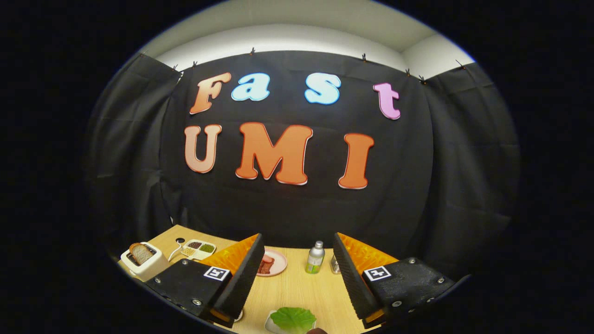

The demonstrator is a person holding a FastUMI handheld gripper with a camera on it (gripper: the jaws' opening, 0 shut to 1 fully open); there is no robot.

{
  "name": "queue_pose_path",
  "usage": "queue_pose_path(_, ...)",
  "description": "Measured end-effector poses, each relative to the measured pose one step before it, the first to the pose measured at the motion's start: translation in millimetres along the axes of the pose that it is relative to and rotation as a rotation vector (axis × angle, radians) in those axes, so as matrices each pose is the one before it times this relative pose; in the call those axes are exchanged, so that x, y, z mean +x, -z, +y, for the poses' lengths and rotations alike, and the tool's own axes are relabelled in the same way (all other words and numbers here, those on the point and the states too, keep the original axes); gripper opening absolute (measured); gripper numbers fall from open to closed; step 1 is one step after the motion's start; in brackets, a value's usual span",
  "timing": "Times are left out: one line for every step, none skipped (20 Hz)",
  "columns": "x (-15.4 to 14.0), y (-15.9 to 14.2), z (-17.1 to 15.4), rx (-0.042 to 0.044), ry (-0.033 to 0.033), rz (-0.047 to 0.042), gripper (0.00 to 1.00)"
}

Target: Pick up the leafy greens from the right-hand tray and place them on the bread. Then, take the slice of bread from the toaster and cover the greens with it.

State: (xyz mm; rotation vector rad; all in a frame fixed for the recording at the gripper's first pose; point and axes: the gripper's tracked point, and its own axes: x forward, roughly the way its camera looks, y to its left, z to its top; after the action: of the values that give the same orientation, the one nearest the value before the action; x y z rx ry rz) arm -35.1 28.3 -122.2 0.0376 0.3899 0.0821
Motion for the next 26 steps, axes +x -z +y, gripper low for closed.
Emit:
queue_pose_path(1.44, 12.89, -1.73, -0.00531, 0.00747, 0.04024, 0.90)
queue_pose_path(2.55, 9.33, 0.08, -0.01069, 0.00693, 0.02653, 0.89)
queue_pose_path(3.25, 8.63, -0.32, -0.01307, 0.00314, 0.02352, 0.89)
queue_pose_path(4.43, 10.21, 1.81, -0.01030, -0.00363, 0.02559, 0.88)
queue_pose_path(3.07, 9.59, 1.76, -0.00547, -0.00630, 0.03317, 0.88)
queue_pose_path(4.55, 13.77, 2.68, 0.00298, -0.01299, 0.03454, 0.88)
queue_pose_path(4.26, 13.74, 2.88, 0.01118, -0.01333, 0.04326, 0.89)
queue_pose_path(5.20, 14.94, 2.64, 0.01450, -0.02051, 0.04737, 0.88)
queue_pose_path(3.93, 11.39, 2.31, 0.01915, -0.01512, 0.03860, 0.88)
queue_pose_path(5.76, 14.17, 1.17, 0.01532, -0.01254, 0.03999, 0.86)
queue_pose_path(5.56, 8.25, -0.84, 0.00441, 0.00039, 0.03380, 0.85)
queue_pose_path(6.51, 15.75, -3.78, -0.00299, 0.00155, 0.03854, 0.85)
queue_pose_path(5.82, 13.99, -2.76, -0.00866, 0.00154, 0.04066, 0.85)
queue_pose_path(4.89, 12.91, -0.42, -0.00875, -0.00216, 0.03942, 0.85)
queue_pose_path(6.03, 10.01, -0.53, -0.00760, -0.00182, 0.03582, 0.85)
queue_pose_path(4.47, 11.45, 2.28, -0.00889, -0.01025, 0.03284, 0.85)
queue_pose_path(5.55, 11.39, 1.14, -0.01451, -0.00621, 0.03627, 0.85)
queue_pose_path(5.76, 13.79, 2.05, -0.01878, -0.00981, 0.03642, 0.85)
queue_pose_path(6.09, 11.13, 2.01, -0.01616, -0.00726, 0.03339, 0.85)
queue_pose_path(7.70, 10.97, 0.20, -0.01475, -0.00363, 0.03301, 0.86)
queue_pose_path(7.33, 9.02, 0.81, -0.01297, -0.00244, 0.03128, 0.86)
queue_pose_path(7.38, 11.14, 0.39, -0.01518, 0.00212, 0.03905, 0.86)
queue_pose_path(7.38, 6.92, 1.04, -0.01134, -0.00511, 0.02781, 0.86)
queue_pose_path(6.73, 6.30, 3.73, -0.00910, -0.01256, 0.02780, 0.86)
queue_pose_path(5.66, 6.51, 2.23, -0.01082, -0.01220, 0.02965, 0.85)
queue_pose_path(6.18, 6.93, 0.56, -0.01273, -0.00743, 0.02780, 0.84)
